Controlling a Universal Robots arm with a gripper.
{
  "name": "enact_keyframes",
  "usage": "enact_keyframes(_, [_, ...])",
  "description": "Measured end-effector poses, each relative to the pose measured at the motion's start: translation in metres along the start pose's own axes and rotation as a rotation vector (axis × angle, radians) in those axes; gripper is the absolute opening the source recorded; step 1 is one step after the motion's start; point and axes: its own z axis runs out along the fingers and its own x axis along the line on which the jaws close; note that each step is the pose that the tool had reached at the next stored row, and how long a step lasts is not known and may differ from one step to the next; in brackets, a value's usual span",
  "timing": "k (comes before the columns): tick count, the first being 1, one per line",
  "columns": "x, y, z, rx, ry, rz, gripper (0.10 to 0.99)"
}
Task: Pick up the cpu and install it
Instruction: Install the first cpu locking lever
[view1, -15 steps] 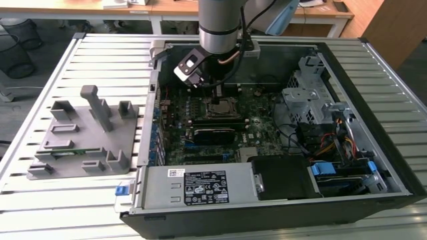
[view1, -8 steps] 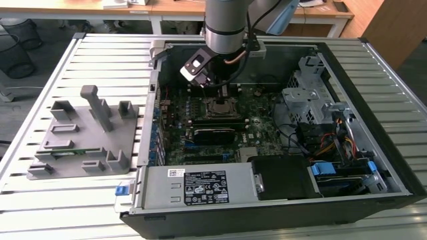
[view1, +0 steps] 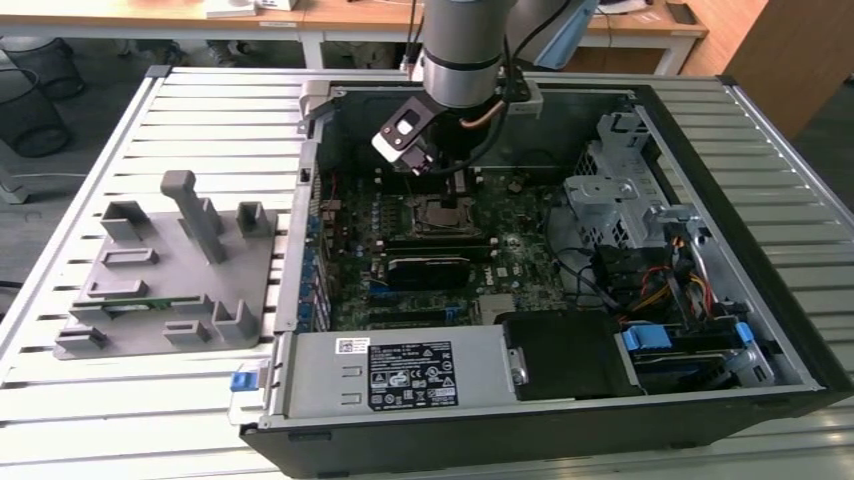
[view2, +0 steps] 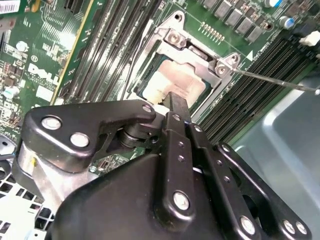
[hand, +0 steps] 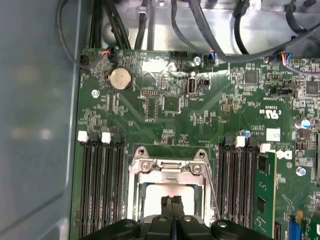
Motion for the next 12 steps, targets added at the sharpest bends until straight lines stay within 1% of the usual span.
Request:
enact_keyframes(4, [0.0001,0.0006,-0.0013,0.0,-0.0001,0.0,0.106])
enact_keyframes(12, [0.0003,0.001,-0.0134,0.0,0.0001,0.0,0.106])
